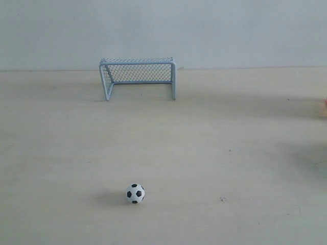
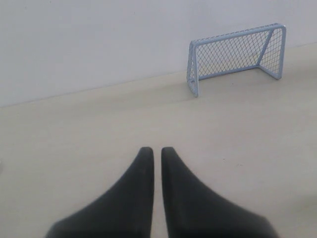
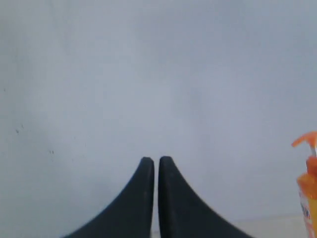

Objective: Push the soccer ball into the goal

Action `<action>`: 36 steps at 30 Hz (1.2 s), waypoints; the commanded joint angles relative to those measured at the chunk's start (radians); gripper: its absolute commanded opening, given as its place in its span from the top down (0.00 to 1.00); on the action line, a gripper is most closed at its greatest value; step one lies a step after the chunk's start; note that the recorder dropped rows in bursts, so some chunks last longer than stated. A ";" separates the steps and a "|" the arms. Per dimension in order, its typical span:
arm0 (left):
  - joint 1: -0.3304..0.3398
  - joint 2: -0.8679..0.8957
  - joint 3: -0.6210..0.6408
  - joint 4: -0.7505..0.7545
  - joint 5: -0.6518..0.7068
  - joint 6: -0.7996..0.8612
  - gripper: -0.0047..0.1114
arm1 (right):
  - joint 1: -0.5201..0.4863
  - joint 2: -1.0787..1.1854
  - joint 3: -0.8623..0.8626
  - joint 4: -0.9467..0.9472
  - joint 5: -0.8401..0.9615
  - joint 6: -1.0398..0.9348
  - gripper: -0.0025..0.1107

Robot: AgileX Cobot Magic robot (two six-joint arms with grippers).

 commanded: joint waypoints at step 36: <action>-0.004 0.004 -0.004 -0.003 -0.009 -0.008 0.91 | 0.272 1.214 -0.612 0.328 0.604 -1.052 0.98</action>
